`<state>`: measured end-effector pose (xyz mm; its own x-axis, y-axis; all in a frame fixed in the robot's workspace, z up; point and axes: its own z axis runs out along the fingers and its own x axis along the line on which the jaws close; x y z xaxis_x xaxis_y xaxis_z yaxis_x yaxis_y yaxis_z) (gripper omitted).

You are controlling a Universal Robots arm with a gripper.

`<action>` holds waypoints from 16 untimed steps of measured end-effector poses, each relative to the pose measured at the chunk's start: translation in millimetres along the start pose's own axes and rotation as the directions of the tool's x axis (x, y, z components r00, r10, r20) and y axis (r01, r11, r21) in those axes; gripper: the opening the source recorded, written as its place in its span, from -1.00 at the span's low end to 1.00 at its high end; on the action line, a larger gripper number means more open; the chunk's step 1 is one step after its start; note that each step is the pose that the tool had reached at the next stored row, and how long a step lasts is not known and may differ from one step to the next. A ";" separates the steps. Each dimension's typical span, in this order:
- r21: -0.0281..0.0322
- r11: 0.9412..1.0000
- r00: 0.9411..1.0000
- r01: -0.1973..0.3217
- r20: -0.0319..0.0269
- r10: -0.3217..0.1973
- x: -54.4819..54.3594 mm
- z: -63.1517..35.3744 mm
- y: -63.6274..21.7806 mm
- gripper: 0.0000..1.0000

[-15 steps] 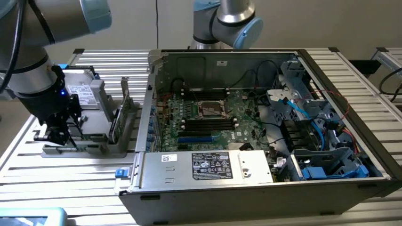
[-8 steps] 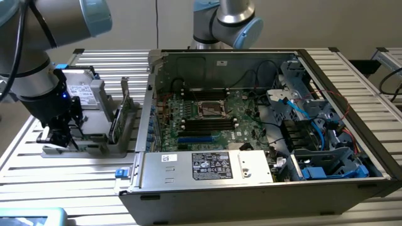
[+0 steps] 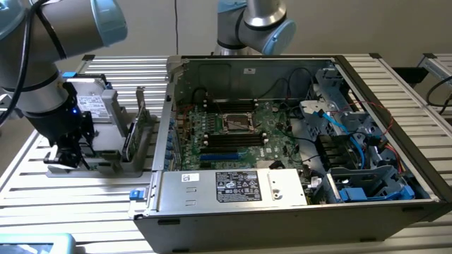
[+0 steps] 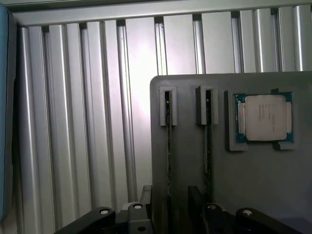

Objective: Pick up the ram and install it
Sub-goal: 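Pick up the ram and move it above insertion slot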

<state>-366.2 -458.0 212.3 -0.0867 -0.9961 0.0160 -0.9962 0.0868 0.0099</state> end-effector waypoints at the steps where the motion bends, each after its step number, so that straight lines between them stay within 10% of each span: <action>1: 0.000 1.000 1.000 0.000 0.000 0.000 0.0 0.6 0.0 -0.15; 16: 0.000 1.000 1.000 0.000 0.000 0.000 -0.2 10.7 0.2 -0.20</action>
<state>-366.5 -458.0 201.7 -0.0868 -0.9961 0.0160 -0.9962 0.0870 0.0100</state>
